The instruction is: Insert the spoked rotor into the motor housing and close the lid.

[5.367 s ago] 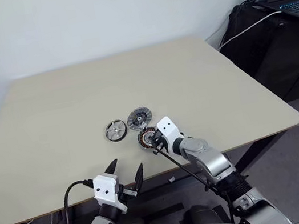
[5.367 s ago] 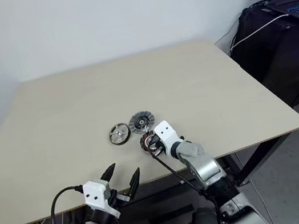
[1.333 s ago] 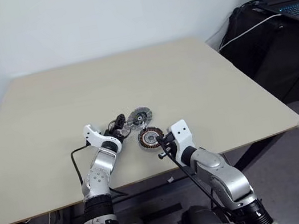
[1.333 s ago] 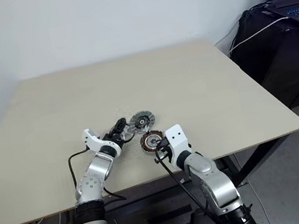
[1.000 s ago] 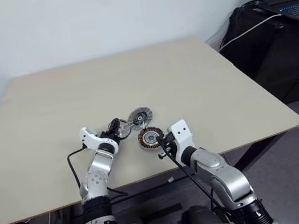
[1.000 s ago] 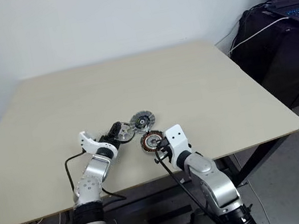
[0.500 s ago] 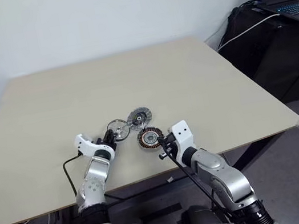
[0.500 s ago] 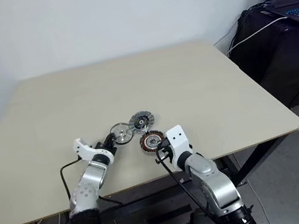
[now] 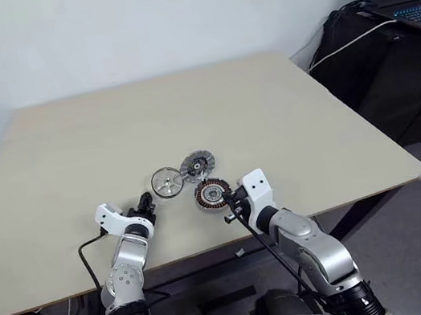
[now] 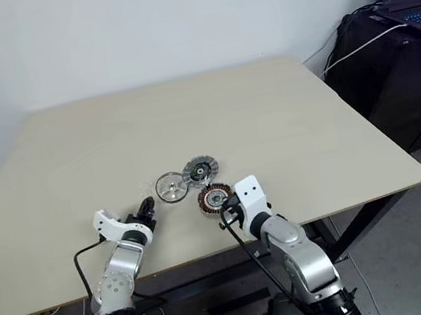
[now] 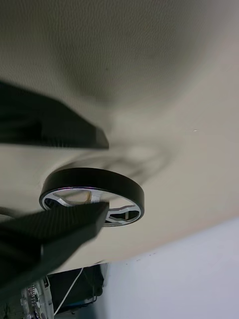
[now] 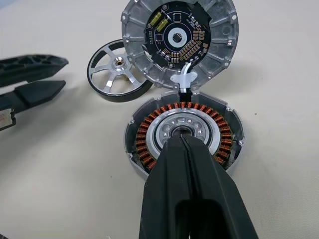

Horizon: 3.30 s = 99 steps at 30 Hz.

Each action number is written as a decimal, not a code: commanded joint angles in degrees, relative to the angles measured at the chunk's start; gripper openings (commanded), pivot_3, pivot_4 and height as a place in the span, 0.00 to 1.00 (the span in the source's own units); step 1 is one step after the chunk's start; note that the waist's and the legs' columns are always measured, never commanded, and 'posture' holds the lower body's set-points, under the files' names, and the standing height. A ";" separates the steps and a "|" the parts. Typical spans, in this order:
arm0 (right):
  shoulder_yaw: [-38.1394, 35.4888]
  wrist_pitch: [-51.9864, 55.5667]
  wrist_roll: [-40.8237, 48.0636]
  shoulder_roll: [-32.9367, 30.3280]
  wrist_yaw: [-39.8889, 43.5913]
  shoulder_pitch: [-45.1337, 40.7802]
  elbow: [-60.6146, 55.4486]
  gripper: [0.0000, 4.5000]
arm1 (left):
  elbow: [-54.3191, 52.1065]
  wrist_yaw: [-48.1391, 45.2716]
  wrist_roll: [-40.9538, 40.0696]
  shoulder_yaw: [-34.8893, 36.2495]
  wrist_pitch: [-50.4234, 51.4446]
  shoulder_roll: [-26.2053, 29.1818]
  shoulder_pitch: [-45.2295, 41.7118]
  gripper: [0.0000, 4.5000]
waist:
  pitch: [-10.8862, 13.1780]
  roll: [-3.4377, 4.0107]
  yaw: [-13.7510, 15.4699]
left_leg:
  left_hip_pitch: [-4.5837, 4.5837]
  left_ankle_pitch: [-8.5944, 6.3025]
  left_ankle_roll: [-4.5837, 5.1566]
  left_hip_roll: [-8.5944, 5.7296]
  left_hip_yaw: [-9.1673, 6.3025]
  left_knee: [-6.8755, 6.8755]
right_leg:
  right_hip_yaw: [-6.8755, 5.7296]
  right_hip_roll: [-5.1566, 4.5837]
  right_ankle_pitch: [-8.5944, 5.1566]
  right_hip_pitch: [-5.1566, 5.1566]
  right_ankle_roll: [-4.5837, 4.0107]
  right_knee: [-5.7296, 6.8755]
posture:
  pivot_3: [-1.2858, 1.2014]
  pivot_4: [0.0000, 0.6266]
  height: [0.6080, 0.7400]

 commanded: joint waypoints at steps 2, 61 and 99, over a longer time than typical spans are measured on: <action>-0.49 -0.34 0.81 0.25 0.10 -0.67 -1.91 0.00 | -0.34 -0.77 1.06 -1.09 0.28 -1.34 -2.47 0.80 | 0.00 0.00 0.00 | 0.01 0.00 0.00 0.00 0.00 0.00 | 0.00 0.00 0.00 0.00 0.00 0.00 | 0.52 0.00 1.00; -0.92 -0.09 0.76 0.07 -0.35 -0.40 -2.36 0.00 | 6.94 -7.42 1.32 7.20 -0.83 -4.49 -6.93 0.10 | 0.08 -0.11 -1.00 | 0.03 -0.01 0.01 0.06 0.00 -0.04 | -0.02 0.01 -0.01 -0.01 -0.02 0.00 | 0.52 0.00 1.00; 0.02 0.16 0.66 0.03 0.03 1.30 -2.90 0.00 | -5.84 -16.18 -16.05 -11.75 25.54 1.09 0.94 0.10 | 0.29 -0.17 -0.17 | -0.04 0.01 -0.01 0.00 -0.04 -0.07 | 0.00 0.05 -0.05 -0.03 -0.07 0.00 | 0.52 0.00 1.00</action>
